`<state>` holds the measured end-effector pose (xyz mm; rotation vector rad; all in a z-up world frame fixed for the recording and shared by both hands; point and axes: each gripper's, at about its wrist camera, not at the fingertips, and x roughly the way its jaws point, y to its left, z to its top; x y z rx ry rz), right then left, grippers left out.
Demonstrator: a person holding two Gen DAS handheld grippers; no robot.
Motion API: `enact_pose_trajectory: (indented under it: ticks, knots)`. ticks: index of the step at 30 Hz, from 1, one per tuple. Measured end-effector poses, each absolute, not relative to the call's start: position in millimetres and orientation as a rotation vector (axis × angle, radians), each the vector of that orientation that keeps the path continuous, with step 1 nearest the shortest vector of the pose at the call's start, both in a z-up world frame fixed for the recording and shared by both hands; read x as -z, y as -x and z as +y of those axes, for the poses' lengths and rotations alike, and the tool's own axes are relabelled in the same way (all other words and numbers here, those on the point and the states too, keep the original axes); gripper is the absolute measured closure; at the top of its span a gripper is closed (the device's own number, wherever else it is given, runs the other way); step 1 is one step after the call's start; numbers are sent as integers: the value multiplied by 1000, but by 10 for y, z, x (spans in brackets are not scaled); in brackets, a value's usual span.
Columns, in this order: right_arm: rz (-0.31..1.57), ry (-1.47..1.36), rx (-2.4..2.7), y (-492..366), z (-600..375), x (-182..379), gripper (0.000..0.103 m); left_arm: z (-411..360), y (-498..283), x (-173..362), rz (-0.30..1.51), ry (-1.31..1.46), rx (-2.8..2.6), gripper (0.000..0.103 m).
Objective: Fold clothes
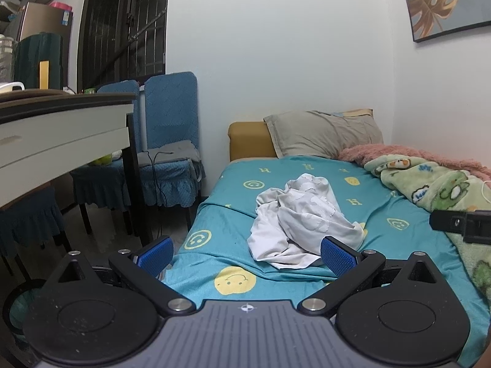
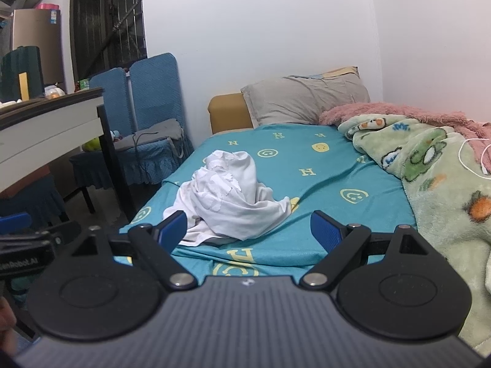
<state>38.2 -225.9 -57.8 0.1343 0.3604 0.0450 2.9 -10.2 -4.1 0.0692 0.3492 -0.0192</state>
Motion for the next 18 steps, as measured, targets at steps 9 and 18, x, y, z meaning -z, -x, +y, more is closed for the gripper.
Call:
enact_pose_trajectory:
  ticks: [9, 18]
  knots:
    - [309, -53, -17, -332, -2175, 447, 14, -153, -66, 72, 333, -80, 20, 0]
    - [325, -211, 32, -376, -2435, 446, 14, 35, -131, 116, 341, 58, 48, 0]
